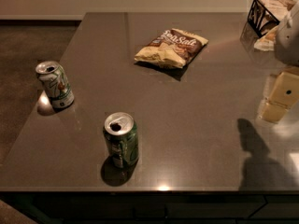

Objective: Move green can near brown chip bag

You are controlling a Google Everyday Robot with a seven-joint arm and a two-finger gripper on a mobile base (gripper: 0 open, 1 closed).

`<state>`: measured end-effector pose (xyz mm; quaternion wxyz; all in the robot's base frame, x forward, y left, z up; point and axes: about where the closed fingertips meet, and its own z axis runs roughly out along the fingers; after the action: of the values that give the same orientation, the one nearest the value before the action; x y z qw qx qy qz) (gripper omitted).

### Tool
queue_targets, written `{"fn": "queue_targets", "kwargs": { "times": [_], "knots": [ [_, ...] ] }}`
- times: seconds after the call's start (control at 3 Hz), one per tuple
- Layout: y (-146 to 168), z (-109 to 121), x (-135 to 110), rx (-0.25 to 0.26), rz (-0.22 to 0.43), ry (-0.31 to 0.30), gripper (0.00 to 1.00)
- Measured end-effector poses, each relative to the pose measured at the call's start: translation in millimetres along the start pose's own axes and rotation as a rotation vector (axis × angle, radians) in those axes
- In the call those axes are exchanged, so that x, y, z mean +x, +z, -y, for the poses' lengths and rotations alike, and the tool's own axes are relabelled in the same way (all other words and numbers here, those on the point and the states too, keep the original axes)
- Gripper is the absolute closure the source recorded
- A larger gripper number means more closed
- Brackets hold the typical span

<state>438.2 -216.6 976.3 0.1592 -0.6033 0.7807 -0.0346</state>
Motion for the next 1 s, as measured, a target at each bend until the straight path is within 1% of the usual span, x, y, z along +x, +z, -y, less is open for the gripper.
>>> {"fn": "queue_targets", "kwargs": {
  "times": [0.33,0.67,1.0],
  "knots": [
    [0,0,0,0.000,0.000,0.000,0.00],
    [2,-22,-8,-0.031,0.035,-0.031,0.00],
    [15,-66,-24,-0.095,0.125,-0.079,0.00]
  ]
}}
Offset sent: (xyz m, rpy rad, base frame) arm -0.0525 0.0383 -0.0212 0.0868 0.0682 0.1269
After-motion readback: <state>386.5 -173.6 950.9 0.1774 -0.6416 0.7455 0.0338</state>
